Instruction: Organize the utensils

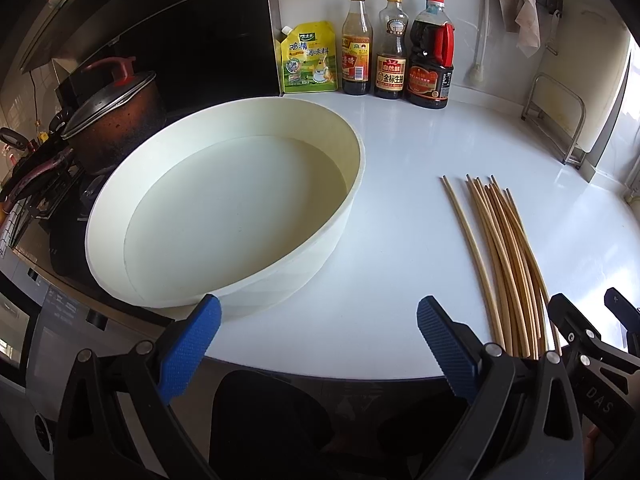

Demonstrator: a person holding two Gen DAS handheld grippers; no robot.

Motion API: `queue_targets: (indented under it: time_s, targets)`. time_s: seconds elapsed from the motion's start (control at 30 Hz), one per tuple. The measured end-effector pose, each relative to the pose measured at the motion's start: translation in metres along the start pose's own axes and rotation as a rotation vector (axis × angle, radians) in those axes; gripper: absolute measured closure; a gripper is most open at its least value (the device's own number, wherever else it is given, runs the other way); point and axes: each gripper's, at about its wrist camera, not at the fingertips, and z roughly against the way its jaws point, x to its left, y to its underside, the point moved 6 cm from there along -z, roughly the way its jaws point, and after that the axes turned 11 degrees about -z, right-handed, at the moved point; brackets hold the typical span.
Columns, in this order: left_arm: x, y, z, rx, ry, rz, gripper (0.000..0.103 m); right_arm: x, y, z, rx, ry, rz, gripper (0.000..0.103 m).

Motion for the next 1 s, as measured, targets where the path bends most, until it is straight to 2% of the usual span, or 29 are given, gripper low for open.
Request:
queue_targets:
  time_s: [1.0]
  targets:
    - [-0.0057, -0.0020, 0.0013, -0.004, 0.016, -0.007, 0.006, -0.0020, -0.0020, -0.0011, 0.003, -0.009, -0.010, 0.008]
